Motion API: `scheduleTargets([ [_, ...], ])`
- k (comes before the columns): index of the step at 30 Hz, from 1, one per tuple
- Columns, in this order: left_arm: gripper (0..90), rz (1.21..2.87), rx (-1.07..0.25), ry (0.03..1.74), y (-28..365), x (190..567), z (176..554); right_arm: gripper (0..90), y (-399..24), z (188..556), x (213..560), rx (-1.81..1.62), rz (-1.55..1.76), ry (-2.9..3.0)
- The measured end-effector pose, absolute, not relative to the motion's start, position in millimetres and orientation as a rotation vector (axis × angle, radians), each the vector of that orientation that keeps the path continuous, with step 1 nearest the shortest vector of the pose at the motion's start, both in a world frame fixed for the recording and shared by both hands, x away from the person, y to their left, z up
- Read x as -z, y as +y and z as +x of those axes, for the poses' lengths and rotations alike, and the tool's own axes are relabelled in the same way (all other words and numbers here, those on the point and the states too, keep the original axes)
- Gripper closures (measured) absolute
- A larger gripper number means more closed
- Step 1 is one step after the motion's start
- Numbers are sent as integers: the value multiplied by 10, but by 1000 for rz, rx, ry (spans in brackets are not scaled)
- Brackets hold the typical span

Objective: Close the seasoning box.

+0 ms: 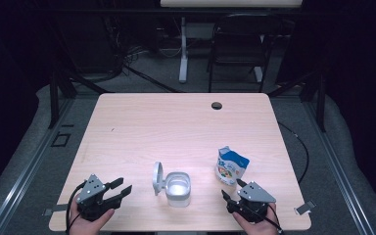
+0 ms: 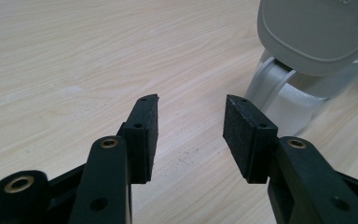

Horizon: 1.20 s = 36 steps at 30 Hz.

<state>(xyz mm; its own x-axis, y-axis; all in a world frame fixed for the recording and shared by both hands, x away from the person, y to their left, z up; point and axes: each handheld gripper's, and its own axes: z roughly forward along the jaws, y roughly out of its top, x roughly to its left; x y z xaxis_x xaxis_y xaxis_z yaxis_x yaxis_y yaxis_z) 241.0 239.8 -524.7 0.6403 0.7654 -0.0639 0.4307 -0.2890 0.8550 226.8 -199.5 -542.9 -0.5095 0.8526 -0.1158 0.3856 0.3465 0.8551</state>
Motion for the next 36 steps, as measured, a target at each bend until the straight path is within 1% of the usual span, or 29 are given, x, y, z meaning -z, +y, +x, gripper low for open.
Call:
scheduleTargets([
  [12,595,1942,-436,912,2183,5094,2509,375,-2009,2268,5407,-1106,1071,2029],
  [21,650,1958,-424,888,2058,5003,2523,372,-2002,2247,5376,-1107,1071,2022],
  [26,725,1945,-434,875,2015,4954,2535,370,-2017,2244,5379,-1108,1077,2023],
  [28,739,1945,-429,871,1994,4922,2539,369,-2022,2243,5375,-1102,1076,2026],
  [31,803,1943,-430,856,1958,4882,2547,366,-2025,2243,5380,-1103,1082,2021],
  [32,803,1945,-429,853,1946,4867,2546,366,-2025,2243,5380,-1103,1082,2021],
  [36,865,1938,-426,835,1882,4821,2545,365,-2034,2241,5381,-1104,1082,2022],
])
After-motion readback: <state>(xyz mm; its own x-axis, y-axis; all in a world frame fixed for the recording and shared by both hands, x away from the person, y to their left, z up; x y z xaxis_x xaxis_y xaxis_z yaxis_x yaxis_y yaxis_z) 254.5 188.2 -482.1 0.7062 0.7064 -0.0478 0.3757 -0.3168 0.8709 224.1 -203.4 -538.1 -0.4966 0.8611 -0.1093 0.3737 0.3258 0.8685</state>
